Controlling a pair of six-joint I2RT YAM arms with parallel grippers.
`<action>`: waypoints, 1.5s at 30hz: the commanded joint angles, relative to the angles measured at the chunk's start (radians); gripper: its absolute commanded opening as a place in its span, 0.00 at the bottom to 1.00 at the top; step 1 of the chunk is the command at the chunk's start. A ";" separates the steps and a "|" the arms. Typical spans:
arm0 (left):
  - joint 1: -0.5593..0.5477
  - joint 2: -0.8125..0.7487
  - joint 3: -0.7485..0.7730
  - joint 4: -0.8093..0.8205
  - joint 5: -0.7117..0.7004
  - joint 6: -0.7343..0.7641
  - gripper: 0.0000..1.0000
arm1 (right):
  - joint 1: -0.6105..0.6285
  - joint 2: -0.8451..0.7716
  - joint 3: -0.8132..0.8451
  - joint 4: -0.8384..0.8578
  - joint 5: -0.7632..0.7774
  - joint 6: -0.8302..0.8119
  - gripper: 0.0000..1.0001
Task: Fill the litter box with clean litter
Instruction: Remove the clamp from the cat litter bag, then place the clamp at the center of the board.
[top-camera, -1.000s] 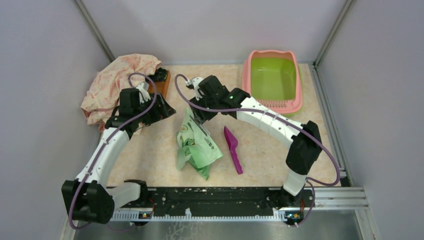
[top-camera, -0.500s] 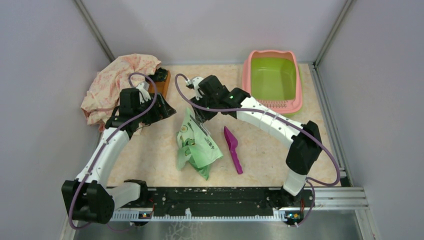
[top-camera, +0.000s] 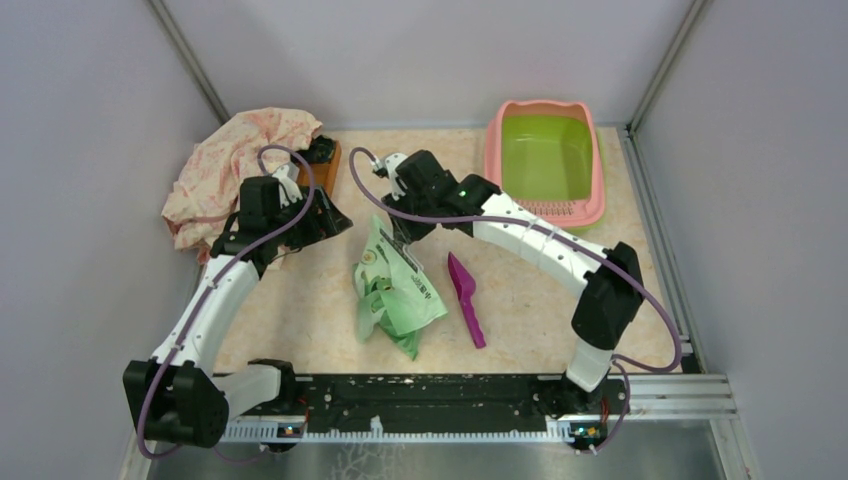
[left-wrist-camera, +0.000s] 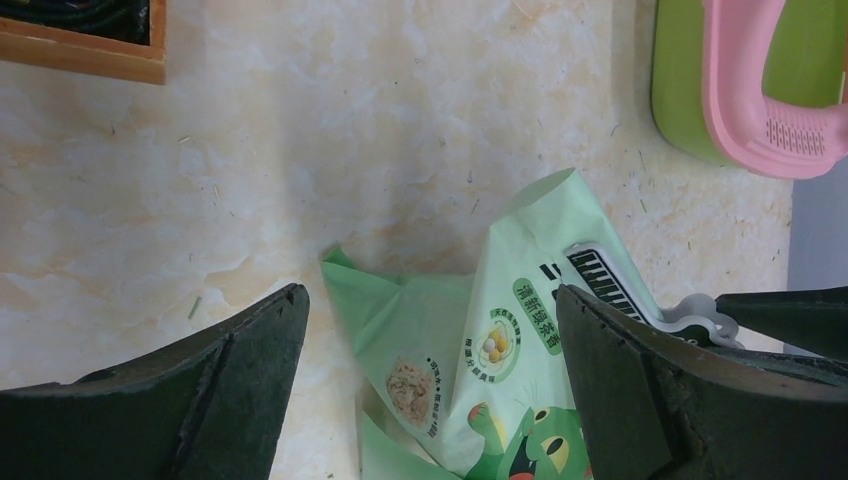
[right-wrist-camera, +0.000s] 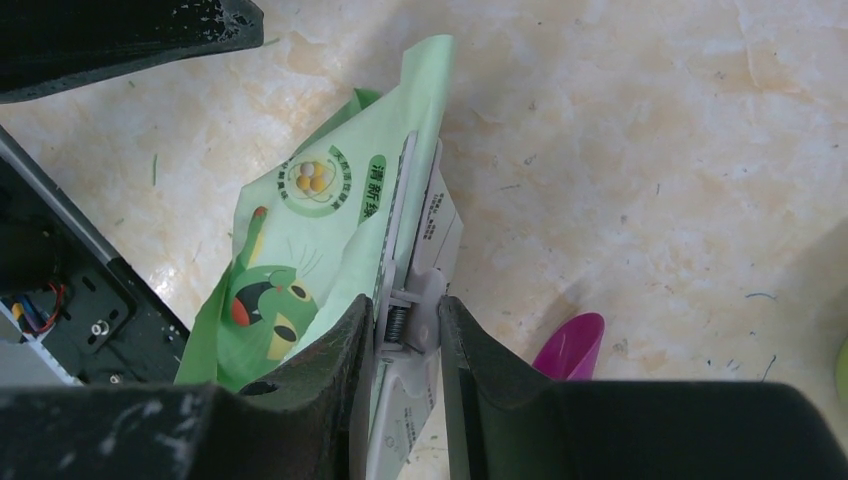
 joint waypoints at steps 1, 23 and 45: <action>-0.007 -0.008 0.016 0.000 0.001 0.016 0.99 | 0.016 -0.039 0.083 0.003 0.012 0.013 0.00; -0.009 -0.033 0.000 -0.010 -0.003 0.024 0.99 | 0.015 -0.090 0.244 -0.075 0.061 0.024 0.00; -0.009 -0.083 -0.024 0.006 0.055 0.048 0.99 | -0.099 -0.202 -0.016 -0.069 0.228 -0.020 0.00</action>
